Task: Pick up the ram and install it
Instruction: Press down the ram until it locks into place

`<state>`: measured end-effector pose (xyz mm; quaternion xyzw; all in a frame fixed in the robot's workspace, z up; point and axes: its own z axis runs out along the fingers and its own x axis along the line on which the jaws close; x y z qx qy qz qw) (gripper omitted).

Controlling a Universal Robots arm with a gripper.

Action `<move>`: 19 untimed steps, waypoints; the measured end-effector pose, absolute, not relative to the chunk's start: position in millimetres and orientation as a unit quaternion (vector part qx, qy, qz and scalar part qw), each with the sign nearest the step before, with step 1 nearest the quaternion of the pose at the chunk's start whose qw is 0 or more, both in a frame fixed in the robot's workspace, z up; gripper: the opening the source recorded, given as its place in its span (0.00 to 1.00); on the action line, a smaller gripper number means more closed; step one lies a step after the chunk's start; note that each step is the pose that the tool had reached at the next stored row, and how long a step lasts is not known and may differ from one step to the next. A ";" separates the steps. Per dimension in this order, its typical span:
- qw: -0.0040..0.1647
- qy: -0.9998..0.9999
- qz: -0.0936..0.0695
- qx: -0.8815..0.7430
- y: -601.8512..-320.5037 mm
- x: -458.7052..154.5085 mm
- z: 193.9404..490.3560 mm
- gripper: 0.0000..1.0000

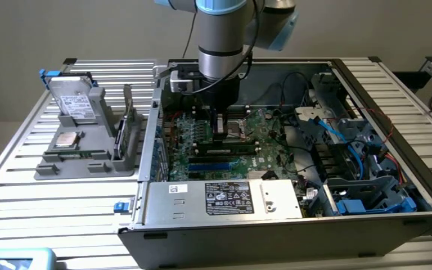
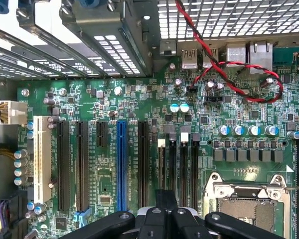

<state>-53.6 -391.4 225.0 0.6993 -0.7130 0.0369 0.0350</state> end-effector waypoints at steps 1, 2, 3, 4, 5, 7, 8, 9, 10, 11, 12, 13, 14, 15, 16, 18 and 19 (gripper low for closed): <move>0.036 -0.713 0.036 0.699 -391.4 -53.1 227.1 0.11; 0.038 -0.713 0.035 0.699 -391.5 -52.2 229.4 0.11; 0.039 -0.713 0.034 0.699 -391.7 -50.8 230.9 0.11; 0.039 -0.713 0.033 0.699 -391.6 -48.8 232.0 0.11; 0.039 -0.713 0.032 0.700 -391.6 -46.2 232.7 0.11; 0.040 -0.713 0.030 0.700 -391.6 -40.1 233.8 0.11; 0.039 -0.713 0.029 0.700 -391.6 -36.9 234.1 0.11; 0.039 -0.713 0.028 0.700 -391.7 -33.3 234.3 0.11; 0.039 -0.713 0.028 0.700 -391.7 -29.3 234.4 0.11; 0.039 -0.713 0.028 0.700 -391.7 -25.4 234.6 0.11; 0.039 -0.713 0.028 0.700 -391.7 -21.8 234.7 0.11; 0.039 -0.713 0.027 0.700 -391.7 -18.7 234.9 0.11; 0.039 -0.713 0.027 0.700 -391.7 -16.6 234.8 0.11; 0.039 -0.713 0.027 0.700 -391.7 -15.9 234.8 0.11; 0.039 -0.713 0.027 0.700 -391.7 -15.8 234.9 0.11; 0.039 -0.713 0.027 0.700 -391.6 -15.7 235.1 0.11; 0.039 -0.713 0.027 0.700 -391.6 -15.7 235.2 0.11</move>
